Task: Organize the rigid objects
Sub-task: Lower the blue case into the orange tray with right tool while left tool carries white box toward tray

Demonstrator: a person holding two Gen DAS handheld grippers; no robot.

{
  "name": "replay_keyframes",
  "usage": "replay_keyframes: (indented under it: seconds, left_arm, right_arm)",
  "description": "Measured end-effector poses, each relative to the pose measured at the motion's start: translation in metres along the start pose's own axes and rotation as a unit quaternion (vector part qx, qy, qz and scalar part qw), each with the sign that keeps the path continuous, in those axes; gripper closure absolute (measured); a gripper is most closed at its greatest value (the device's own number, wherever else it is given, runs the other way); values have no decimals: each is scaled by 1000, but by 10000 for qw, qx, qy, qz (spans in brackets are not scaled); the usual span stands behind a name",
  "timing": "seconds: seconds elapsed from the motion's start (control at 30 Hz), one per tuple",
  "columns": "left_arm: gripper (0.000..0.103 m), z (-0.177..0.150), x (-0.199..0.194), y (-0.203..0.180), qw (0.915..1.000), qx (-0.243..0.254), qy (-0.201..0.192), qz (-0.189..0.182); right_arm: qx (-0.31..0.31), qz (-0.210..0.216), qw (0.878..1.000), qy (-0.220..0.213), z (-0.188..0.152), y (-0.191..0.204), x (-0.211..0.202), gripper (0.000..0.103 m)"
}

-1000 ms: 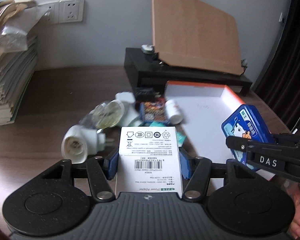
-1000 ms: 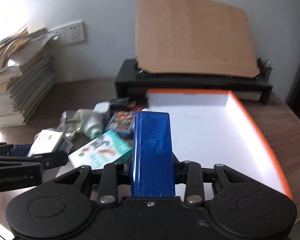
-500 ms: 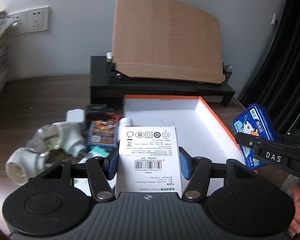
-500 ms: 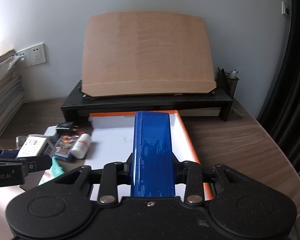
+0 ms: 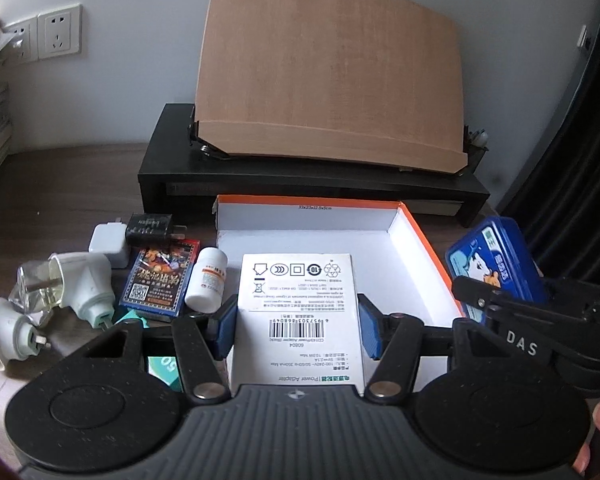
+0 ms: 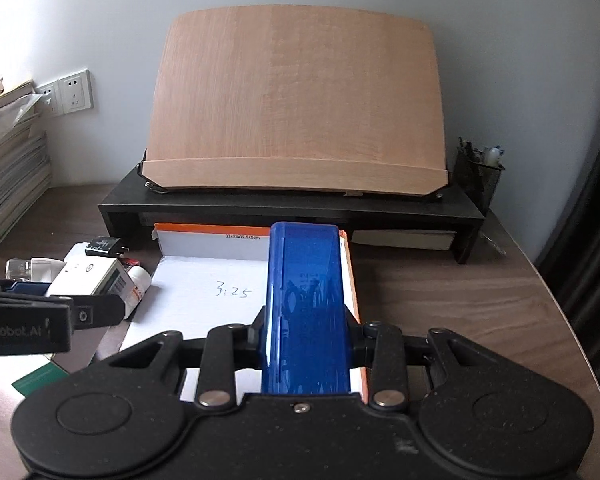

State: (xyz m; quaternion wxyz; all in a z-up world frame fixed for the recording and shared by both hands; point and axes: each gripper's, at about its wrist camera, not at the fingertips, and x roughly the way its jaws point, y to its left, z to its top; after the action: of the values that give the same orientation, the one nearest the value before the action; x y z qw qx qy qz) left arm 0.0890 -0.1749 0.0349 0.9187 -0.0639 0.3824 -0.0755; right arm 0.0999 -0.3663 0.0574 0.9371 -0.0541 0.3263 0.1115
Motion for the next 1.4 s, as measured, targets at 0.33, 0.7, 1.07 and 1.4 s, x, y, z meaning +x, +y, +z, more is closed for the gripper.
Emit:
replay_keyframes:
  seconds: [0.33, 0.7, 1.07, 1.4]
  left_arm:
    - [44, 11, 17, -13, 9995, -62, -112, 286]
    - [44, 16, 36, -18, 9985, -159, -183, 486]
    - [44, 23, 50, -15, 9971, -293, -131, 692]
    - [44, 23, 62, -6, 9970, -357, -85, 681]
  right_arm:
    - [-332, 298, 9990, -72, 15, -5, 29, 62]
    - [-495, 337, 9982, 16, 21, -11, 49, 62]
    - [-462, 432, 9978, 185, 29, -11, 70, 62]
    - [-538, 372, 9973, 328, 33, -2, 85, 62]
